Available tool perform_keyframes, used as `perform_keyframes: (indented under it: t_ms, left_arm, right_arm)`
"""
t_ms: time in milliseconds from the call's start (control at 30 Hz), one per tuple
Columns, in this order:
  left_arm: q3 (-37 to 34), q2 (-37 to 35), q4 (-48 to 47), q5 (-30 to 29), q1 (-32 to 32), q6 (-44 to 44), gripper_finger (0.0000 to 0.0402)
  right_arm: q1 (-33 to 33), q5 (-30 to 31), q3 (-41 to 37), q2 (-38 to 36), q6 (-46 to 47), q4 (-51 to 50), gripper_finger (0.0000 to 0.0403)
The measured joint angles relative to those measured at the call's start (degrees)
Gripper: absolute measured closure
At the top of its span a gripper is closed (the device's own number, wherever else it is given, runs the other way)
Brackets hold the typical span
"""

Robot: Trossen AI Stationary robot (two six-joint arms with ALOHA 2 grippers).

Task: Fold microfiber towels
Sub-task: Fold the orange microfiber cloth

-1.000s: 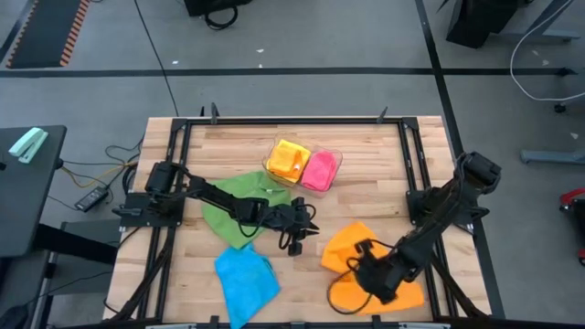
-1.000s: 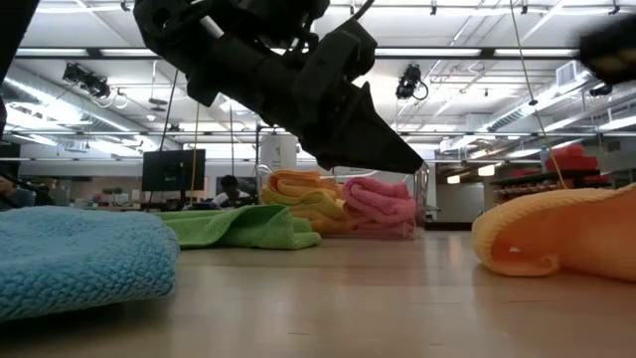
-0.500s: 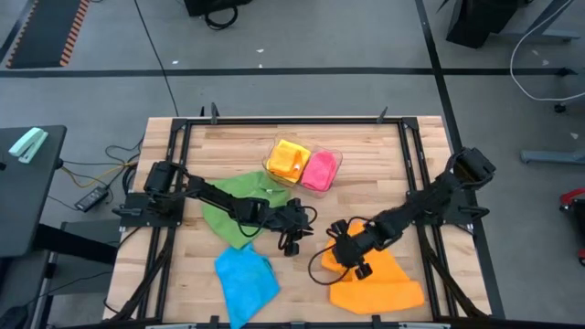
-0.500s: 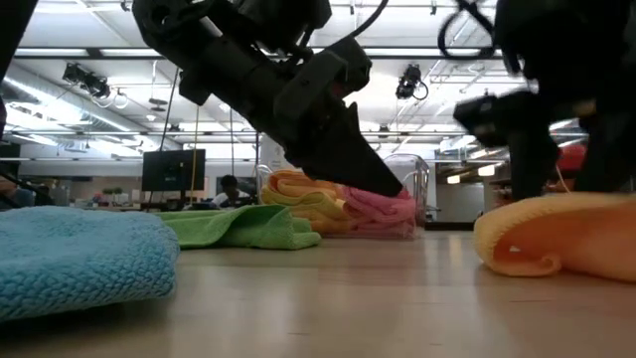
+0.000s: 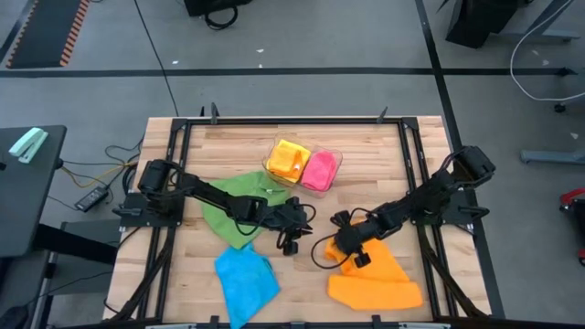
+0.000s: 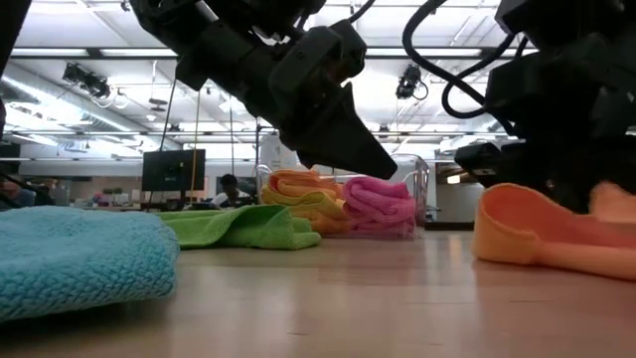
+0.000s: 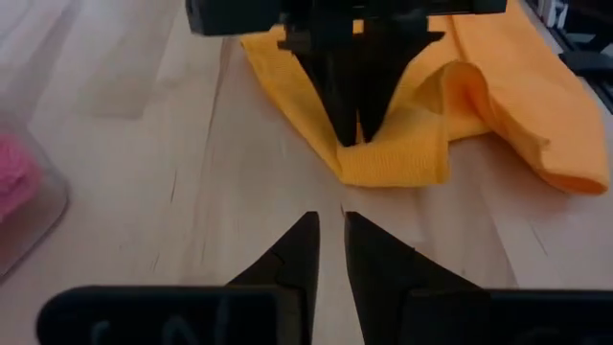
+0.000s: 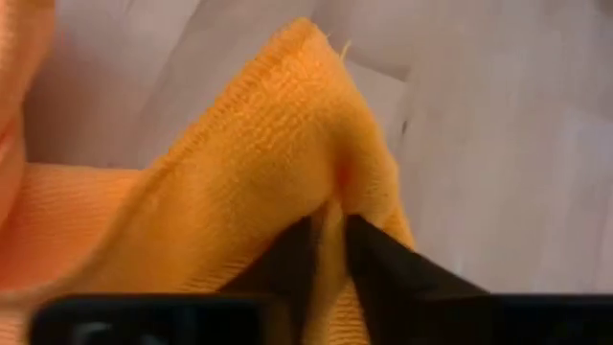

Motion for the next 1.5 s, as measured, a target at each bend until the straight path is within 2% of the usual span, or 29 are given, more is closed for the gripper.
perform_keyframes:
  t_ms: [100, 200, 267, 400, 467, 600, 700, 800, 933, 1033, 1233, 1500]
  left_arm:
    - [0.0, 0.0, -0.23, -0.01, 0.0, -0.01, 0.0344]
    - [0.0, 0.0, -0.34, 0.0, 0.0, -0.02, 0.0348]
    - [0.0, 0.0, -0.46, -0.02, 0.0, -0.02, 0.0348]
    - [0.0, 0.0, -0.77, 0.0, 0.0, -0.09, 0.0344]
    - [0.0, 0.0, -0.85, -0.02, 0.0, -0.99, 0.0342]
    - [0.0, 0.0, -0.88, -0.02, 0.0, -1.27, 0.034]
    - [0.0, 0.0, -0.88, -0.02, 0.0, -2.23, 0.0339]
    - [0.0, 0.0, -1.24, -0.45, -0.01, -2.5, 0.0332]
    - [0.0, 0.0, -3.25, -5.46, -0.04, -4.85, 0.0304]
    - [0.0, 0.0, -3.75, -6.78, 0.12, -5.95, 0.0274]
    - [0.06, 0.53, -3.38, -6.75, 0.08, -6.9, 0.023]
    - [0.02, 1.9, -5.73, -6.98, -0.23, -6.56, 0.0225]
  right_arm:
    - [0.0, 1.26, 0.01, 0.01, 1.17, 0.34, 0.0387]
    - [0.54, 5.9, 1.35, 0.38, 3.63, -0.2, 0.0393]
    - [1.67, 13.37, 2.43, 0.12, 5.3, -0.34, 0.0394]
    - [4.71, 33.7, 3.34, -0.62, 5.79, 0.19, 0.0395]
    - [5.43, 38.45, 3.25, -0.62, 4.8, 0.15, 0.0395]
    - [4.56, 36.17, 2.01, -0.62, 4.6, 0.24, 0.0383]
    - [3.22, 32.71, 1.07, -0.62, 6.48, 0.28, 0.0358]
    - [2.04, 32.33, 0.72, -0.62, 8.4, 0.28, 0.033]
    - [1.15, 31.96, 0.72, -0.62, 9.87, 0.32, 0.03]
    - [1.05, 30.83, 0.72, -0.62, 10.88, 0.36, 0.0286]
    - [1.07, 30.39, 0.72, -0.62, 11.55, 0.5, 0.0276]
    - [1.2, 30.39, 0.72, -0.62, 13.38, 0.52, 0.0276]
